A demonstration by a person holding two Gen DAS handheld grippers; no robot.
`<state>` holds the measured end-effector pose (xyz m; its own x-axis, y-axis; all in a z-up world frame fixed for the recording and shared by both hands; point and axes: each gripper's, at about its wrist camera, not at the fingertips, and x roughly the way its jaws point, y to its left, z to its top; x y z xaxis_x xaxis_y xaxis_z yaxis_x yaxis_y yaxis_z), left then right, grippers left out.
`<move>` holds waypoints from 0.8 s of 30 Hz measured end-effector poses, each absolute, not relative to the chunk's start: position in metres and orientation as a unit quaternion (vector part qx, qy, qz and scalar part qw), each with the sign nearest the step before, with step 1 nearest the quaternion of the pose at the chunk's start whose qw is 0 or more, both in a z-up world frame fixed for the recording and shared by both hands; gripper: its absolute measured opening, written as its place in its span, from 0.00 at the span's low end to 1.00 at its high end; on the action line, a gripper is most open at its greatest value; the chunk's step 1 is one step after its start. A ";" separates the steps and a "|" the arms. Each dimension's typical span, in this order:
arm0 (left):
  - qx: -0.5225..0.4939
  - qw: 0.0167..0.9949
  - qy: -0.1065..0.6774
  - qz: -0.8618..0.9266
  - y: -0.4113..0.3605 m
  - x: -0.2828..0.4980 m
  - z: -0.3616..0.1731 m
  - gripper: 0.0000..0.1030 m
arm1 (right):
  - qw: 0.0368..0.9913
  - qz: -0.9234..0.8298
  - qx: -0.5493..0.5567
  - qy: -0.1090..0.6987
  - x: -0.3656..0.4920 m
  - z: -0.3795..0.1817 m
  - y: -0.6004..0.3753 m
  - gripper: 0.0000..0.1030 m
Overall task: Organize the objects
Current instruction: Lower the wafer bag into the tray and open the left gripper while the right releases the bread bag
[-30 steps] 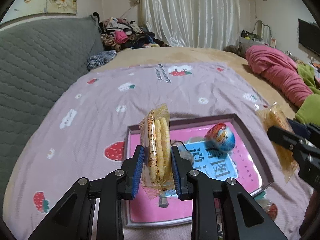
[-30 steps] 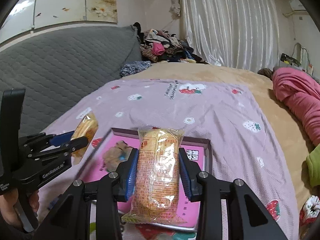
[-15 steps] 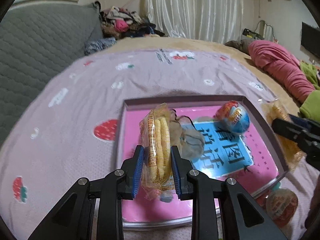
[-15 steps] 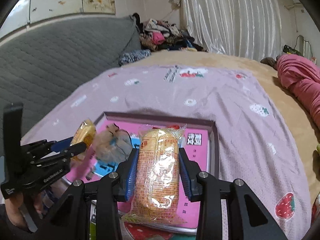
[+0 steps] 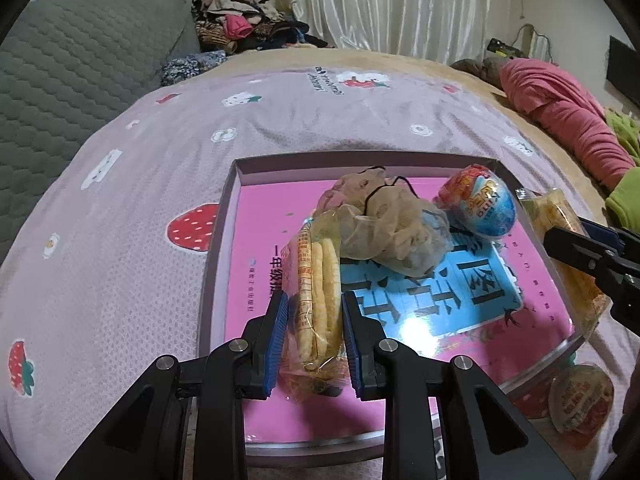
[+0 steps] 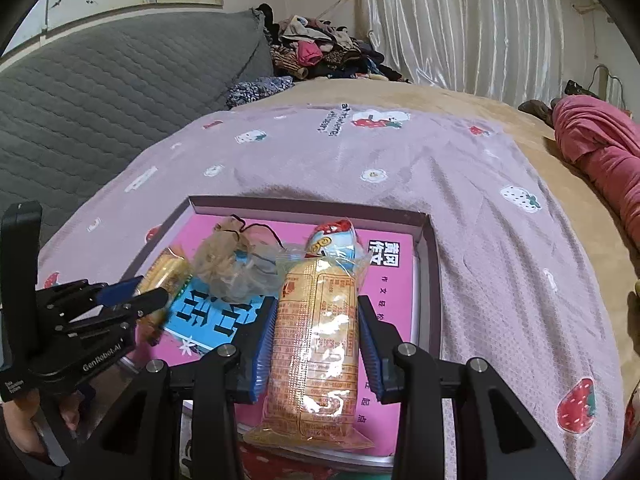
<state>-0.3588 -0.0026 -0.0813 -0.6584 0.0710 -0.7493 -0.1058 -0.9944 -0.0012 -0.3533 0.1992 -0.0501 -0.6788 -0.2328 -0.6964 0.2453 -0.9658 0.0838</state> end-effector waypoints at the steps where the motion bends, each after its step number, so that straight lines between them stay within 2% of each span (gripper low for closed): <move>1: -0.411 0.049 0.022 0.910 -0.002 -0.359 -0.082 0.27 | 0.130 -0.916 0.381 0.008 -0.354 -0.051 0.199 0.38; 24: -0.413 0.069 0.029 0.908 0.005 -0.357 -0.082 0.27 | 0.109 -0.897 0.429 0.024 -0.371 -0.082 0.202 0.38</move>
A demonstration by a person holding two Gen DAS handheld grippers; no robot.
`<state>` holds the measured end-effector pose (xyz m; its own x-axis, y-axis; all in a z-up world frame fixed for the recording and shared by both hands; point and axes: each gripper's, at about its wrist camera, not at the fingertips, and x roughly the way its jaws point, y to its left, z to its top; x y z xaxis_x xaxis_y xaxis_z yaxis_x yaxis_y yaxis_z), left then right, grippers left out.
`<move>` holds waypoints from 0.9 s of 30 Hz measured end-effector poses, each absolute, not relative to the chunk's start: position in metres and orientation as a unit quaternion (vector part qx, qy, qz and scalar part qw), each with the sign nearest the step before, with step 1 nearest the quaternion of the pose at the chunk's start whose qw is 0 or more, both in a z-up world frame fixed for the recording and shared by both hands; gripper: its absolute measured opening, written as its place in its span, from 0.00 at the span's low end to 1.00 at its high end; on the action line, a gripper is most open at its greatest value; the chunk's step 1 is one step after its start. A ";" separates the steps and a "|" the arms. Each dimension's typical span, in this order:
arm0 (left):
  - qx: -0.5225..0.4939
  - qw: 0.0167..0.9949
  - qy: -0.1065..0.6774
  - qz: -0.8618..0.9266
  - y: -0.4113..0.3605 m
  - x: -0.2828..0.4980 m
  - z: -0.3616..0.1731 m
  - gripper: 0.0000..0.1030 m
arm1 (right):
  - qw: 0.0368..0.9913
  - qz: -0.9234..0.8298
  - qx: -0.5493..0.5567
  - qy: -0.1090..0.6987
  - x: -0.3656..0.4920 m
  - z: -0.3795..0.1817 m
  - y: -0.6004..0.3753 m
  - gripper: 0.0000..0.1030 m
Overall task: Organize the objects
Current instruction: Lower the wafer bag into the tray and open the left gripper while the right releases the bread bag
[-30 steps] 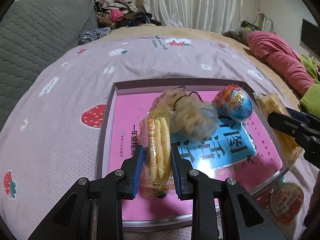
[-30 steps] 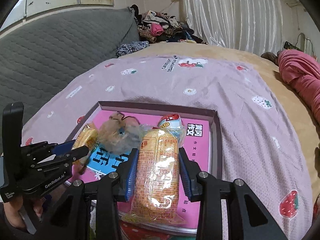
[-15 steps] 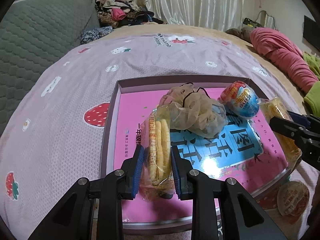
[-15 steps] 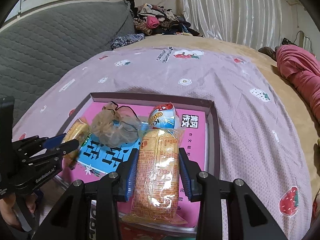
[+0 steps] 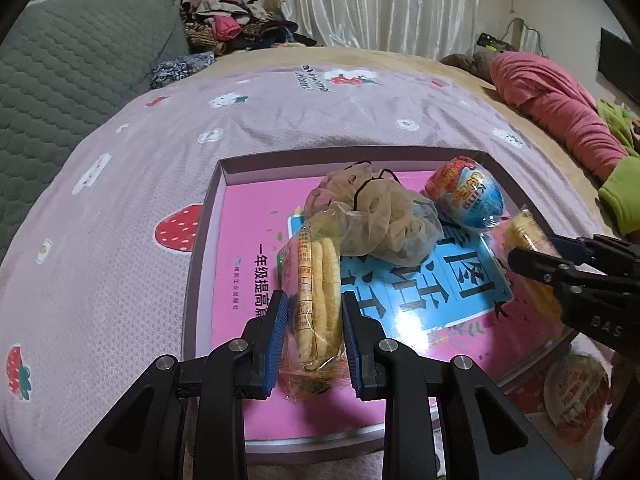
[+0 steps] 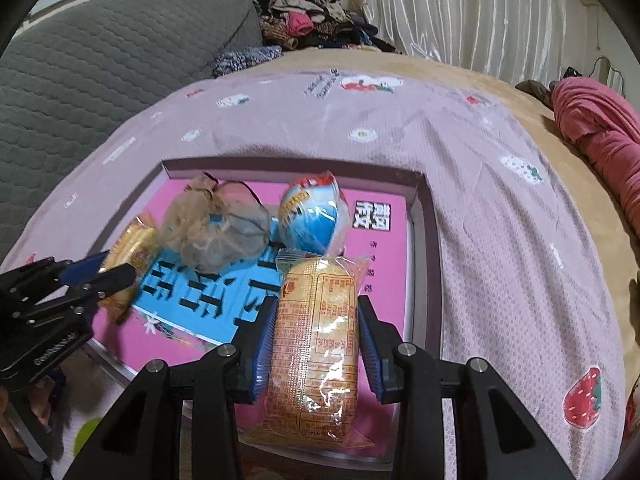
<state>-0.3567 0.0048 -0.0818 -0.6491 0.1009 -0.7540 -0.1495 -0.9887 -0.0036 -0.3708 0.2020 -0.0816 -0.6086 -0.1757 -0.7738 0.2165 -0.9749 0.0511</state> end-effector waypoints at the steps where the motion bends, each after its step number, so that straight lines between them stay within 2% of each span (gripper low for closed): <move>1: -0.415 0.069 0.032 0.907 0.006 -0.357 -0.082 0.27 | 0.108 -0.896 0.431 0.023 -0.372 -0.083 0.203 0.38; 22: -0.418 0.066 0.023 0.906 0.001 -0.368 -0.090 0.31 | 0.113 -0.892 0.437 0.014 -0.384 -0.092 0.202 0.38; 27: -0.417 0.065 0.015 0.907 -0.003 -0.369 -0.087 0.43 | 0.109 -0.893 0.437 0.014 -0.382 -0.092 0.203 0.42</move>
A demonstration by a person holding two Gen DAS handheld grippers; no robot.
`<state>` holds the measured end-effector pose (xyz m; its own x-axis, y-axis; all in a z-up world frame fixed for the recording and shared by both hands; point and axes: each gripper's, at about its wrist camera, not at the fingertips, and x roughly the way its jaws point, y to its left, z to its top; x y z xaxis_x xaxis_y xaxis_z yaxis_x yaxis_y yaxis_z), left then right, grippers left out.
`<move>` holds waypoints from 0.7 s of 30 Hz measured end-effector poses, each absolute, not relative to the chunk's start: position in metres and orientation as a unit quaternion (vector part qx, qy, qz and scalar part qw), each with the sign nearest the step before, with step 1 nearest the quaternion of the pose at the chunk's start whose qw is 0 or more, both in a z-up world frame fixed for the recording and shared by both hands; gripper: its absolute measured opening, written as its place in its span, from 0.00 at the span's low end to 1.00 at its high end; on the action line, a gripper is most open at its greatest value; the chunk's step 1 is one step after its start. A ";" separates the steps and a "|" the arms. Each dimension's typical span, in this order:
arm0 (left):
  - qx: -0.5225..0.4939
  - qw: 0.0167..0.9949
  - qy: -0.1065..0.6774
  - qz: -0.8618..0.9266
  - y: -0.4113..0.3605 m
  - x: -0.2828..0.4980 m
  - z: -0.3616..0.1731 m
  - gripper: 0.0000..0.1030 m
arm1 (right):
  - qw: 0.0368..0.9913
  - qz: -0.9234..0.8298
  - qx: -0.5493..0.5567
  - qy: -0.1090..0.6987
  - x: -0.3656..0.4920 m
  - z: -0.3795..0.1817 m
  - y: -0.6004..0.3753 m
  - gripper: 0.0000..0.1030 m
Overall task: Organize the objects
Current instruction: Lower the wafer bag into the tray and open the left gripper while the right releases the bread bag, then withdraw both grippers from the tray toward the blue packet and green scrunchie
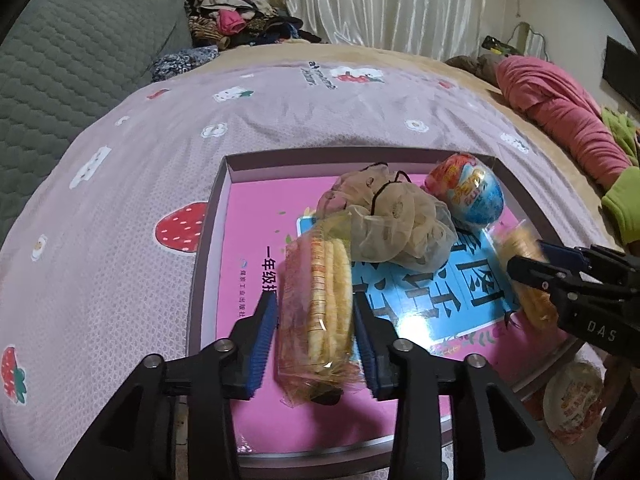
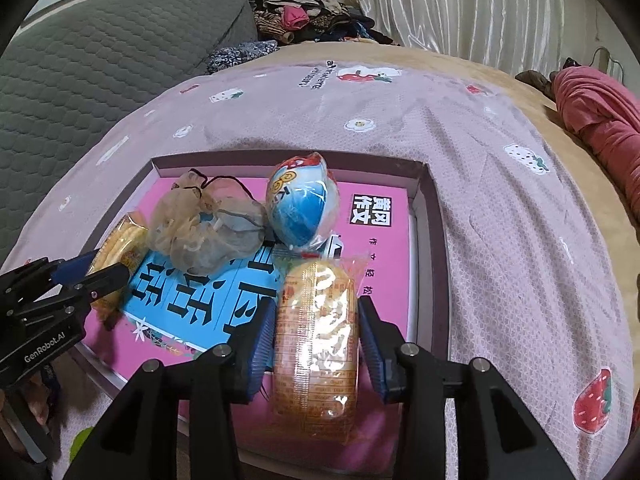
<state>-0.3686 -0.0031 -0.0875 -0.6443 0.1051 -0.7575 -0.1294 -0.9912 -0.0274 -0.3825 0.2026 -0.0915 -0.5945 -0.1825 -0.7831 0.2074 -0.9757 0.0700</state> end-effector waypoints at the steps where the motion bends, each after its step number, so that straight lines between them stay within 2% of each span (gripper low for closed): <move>1: -0.416 0.065 0.016 0.907 -0.003 -0.368 -0.087 0.44 | 0.109 -0.893 0.437 0.015 -0.383 -0.091 0.203 0.44; 4: -0.414 0.065 0.015 0.908 -0.003 -0.367 -0.084 0.48 | 0.109 -0.894 0.435 0.013 -0.381 -0.089 0.203 0.45; 7: -0.412 0.067 0.013 0.908 -0.005 -0.366 -0.082 0.56 | 0.110 -0.895 0.432 0.012 -0.379 -0.086 0.204 0.51; 10: -0.409 0.063 0.012 0.910 -0.006 -0.365 -0.079 0.61 | 0.110 -0.897 0.427 0.009 -0.378 -0.082 0.204 0.51; 12: -0.404 0.061 0.009 0.913 -0.007 -0.363 -0.075 0.70 | 0.107 -0.901 0.420 0.009 -0.376 -0.077 0.205 0.51; 17: -0.389 0.058 0.006 0.919 -0.008 -0.353 -0.059 0.76 | 0.101 -0.912 0.397 0.005 -0.364 -0.056 0.209 0.62; 21: -0.379 0.059 0.010 0.923 -0.006 -0.339 -0.048 0.78 | 0.096 -0.918 0.385 0.011 -0.348 -0.042 0.204 0.69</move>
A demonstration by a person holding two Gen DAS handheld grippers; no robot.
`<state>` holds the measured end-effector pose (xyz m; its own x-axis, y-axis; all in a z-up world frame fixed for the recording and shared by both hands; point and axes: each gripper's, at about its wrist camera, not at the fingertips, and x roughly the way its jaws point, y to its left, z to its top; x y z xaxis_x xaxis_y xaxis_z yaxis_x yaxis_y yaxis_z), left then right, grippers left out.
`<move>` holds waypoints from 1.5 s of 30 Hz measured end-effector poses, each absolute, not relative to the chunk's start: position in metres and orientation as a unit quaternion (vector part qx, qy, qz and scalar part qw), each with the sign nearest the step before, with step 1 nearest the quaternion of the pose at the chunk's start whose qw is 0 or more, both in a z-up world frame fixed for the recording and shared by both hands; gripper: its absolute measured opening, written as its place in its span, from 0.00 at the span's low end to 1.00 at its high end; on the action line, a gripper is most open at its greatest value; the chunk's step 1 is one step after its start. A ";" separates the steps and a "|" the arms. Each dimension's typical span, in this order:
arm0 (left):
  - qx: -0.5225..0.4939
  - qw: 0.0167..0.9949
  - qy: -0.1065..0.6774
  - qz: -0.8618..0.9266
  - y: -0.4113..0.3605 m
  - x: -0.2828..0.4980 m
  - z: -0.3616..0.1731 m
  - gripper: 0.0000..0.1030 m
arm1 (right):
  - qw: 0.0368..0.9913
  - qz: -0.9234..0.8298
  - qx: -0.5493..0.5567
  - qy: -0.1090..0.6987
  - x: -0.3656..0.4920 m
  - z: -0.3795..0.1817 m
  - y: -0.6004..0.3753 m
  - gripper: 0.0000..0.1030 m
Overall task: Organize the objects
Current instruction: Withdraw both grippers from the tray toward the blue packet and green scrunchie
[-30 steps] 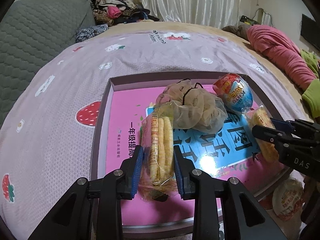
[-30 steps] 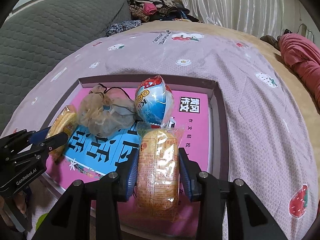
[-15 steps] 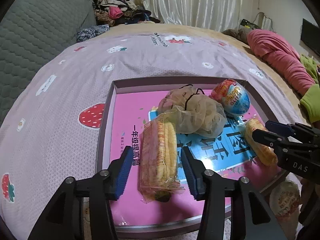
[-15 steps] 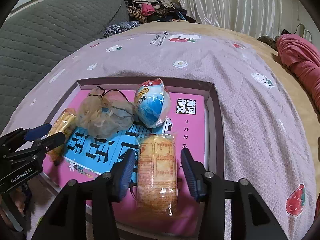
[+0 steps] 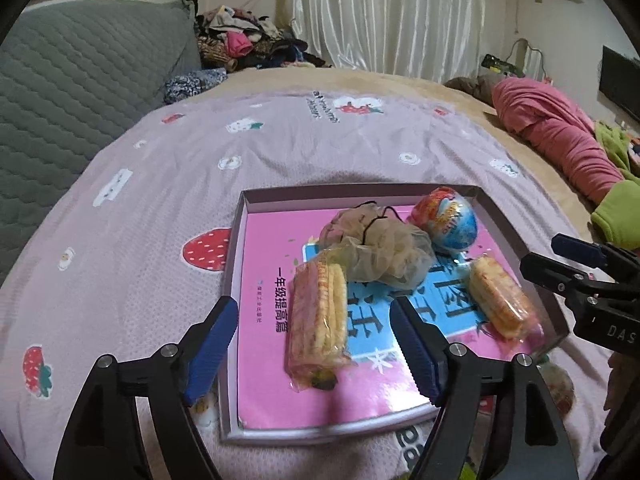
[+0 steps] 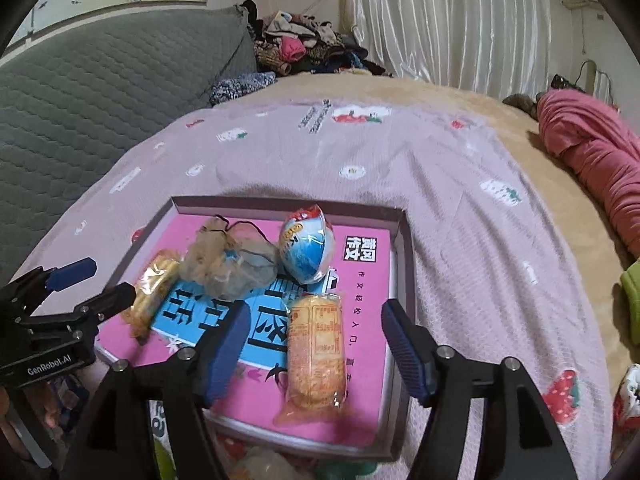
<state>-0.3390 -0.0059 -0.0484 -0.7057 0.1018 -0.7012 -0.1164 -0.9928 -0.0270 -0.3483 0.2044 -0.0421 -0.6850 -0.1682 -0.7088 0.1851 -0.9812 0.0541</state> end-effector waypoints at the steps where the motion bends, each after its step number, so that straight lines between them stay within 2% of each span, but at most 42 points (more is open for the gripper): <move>1: -0.379 0.058 0.011 0.924 -0.006 -0.334 -0.046 0.78 | 0.095 -0.918 0.385 0.012 -0.345 -0.040 0.204 0.71; 5: -0.374 0.042 0.009 0.926 -0.015 -0.314 -0.036 0.79 | 0.090 -0.922 0.377 0.004 -0.326 -0.025 0.202 0.73; 8: -0.375 0.030 0.010 0.926 -0.026 -0.293 -0.027 0.80 | 0.090 -0.926 0.367 -0.003 -0.306 -0.012 0.199 0.81; 23: -0.375 0.037 -0.022 0.926 -0.067 -0.187 0.026 0.85 | 0.100 -0.928 0.355 0.044 -0.214 0.045 0.151 0.83; 31: -0.367 0.032 -0.027 0.929 -0.082 -0.139 0.052 0.99 | 0.100 -0.934 0.340 0.055 -0.173 0.080 0.132 0.84; 35: -0.360 0.032 -0.028 0.932 -0.087 -0.121 0.064 0.99 | 0.099 -0.937 0.329 0.057 -0.155 0.093 0.127 0.90; 45: -0.358 0.015 -0.025 0.933 -0.101 -0.087 0.073 0.99 | 0.096 -0.935 0.336 0.065 -0.131 0.094 0.117 0.90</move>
